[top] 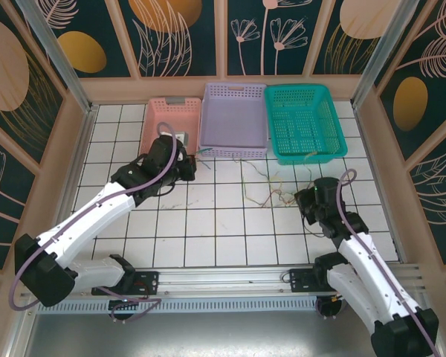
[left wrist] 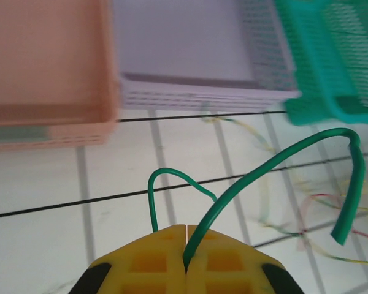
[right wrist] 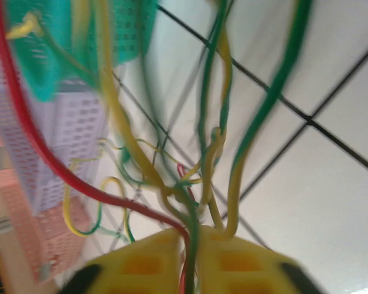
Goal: Untangle the cables
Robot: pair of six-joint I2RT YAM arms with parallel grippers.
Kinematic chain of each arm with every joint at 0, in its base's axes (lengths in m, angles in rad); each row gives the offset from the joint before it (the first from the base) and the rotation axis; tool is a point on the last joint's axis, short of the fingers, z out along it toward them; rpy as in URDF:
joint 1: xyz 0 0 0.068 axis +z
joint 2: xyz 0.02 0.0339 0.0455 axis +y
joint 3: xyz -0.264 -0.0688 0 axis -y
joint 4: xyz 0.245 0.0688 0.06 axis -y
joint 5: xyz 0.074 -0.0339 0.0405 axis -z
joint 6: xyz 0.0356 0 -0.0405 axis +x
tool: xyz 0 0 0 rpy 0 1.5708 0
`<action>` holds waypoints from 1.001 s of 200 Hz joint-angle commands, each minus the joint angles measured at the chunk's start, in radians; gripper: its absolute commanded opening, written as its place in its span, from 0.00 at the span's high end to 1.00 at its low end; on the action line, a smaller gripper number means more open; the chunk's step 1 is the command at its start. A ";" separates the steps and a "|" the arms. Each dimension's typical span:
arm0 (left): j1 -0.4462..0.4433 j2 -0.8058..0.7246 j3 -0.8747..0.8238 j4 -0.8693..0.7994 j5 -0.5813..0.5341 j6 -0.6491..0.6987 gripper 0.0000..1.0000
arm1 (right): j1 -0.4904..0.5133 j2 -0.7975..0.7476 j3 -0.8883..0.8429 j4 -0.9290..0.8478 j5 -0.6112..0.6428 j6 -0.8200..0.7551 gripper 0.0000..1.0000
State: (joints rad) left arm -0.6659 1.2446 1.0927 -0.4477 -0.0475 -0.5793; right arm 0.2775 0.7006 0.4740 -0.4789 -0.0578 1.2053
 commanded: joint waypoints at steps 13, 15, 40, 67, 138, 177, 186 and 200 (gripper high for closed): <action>0.000 0.048 0.022 0.122 0.216 0.009 1.00 | -0.084 0.100 -0.041 0.079 -0.170 -0.079 0.43; -0.001 0.049 0.022 0.124 0.219 0.009 1.00 | -0.085 0.106 -0.034 0.078 -0.176 -0.088 0.43; 0.000 0.081 0.033 0.159 0.258 -0.002 1.00 | -0.076 0.155 0.108 -0.020 -0.159 -0.209 0.40; -0.001 0.129 0.047 0.195 0.292 -0.022 1.00 | -0.007 0.175 0.294 -0.101 -0.161 -0.267 0.44; -0.003 0.204 0.083 0.258 0.268 -0.027 1.00 | 0.352 0.452 0.668 0.050 -0.134 -0.179 0.53; -0.005 0.207 0.066 0.293 0.230 -0.018 1.00 | 0.373 0.533 0.669 0.331 -0.166 0.239 0.57; -0.008 0.205 0.060 0.301 0.218 -0.013 1.00 | 0.372 0.560 0.685 0.353 -0.175 0.282 0.59; -0.012 0.205 0.055 0.310 0.202 -0.009 1.00 | 0.381 0.601 0.723 0.338 -0.177 0.335 0.64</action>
State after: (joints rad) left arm -0.6689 1.4429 1.1450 -0.1955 0.1921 -0.5991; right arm 0.6437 1.2484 1.1210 -0.2420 -0.2138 1.3186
